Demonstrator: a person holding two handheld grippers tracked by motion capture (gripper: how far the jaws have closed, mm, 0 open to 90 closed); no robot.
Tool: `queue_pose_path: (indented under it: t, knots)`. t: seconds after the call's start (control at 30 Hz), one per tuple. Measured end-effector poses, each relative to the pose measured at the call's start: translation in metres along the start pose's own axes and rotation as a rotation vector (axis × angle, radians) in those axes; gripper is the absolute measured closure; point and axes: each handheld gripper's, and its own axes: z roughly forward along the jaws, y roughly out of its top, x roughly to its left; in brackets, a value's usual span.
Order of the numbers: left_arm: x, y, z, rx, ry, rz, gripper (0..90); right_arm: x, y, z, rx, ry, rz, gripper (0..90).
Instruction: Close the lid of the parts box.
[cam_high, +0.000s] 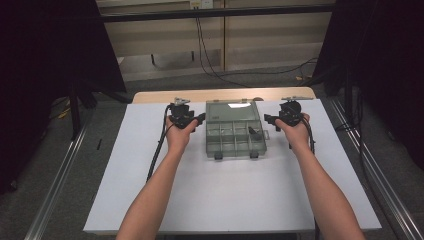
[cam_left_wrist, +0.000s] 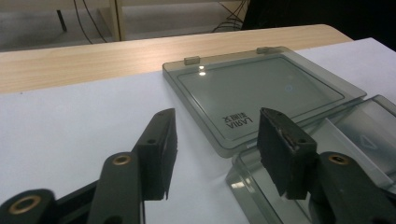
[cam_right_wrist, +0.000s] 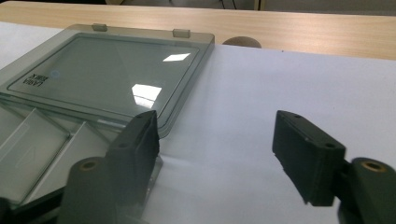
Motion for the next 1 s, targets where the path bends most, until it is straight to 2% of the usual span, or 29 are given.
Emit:
queue_pose_path:
  t: [0.07,0.2,0.37,0.47,0.57,0.7,0.87,1.0]
  knots:
    - [0.001,0.001,0.003,0.007,0.01,-0.002,52.3,-0.001,0.001,0.001,-0.003,-0.001,-0.002,41.7]
    - [0.003,0.0,0.01,0.017,0.012,-0.033,57.0,-0.002,0.004,0.006,0.023,-0.004,-0.023,47.4]
    - [0.005,-0.001,0.017,0.03,0.037,-0.035,67.4,-0.002,0.004,0.014,0.032,-0.007,-0.03,59.6]
    - [0.007,-0.001,0.021,0.045,0.05,-0.047,72.1,-0.002,0.003,0.019,0.042,0.004,-0.02,65.9]
    - [0.008,-0.003,0.026,0.053,0.048,-0.05,75.9,-0.001,0.002,0.025,0.042,0.012,-0.029,73.4]
    - [0.009,-0.005,0.032,0.07,0.042,-0.056,81.9,-0.003,-0.001,0.033,0.042,0.022,-0.001,82.4]
    - [0.011,-0.006,0.04,0.086,0.05,-0.062,86.0,-0.003,-0.003,0.042,0.075,0.041,-0.017,88.6]
    - [0.013,-0.008,0.047,0.094,0.059,-0.072,87.7,-0.001,0.0,0.048,0.1,0.055,-0.022,90.0]
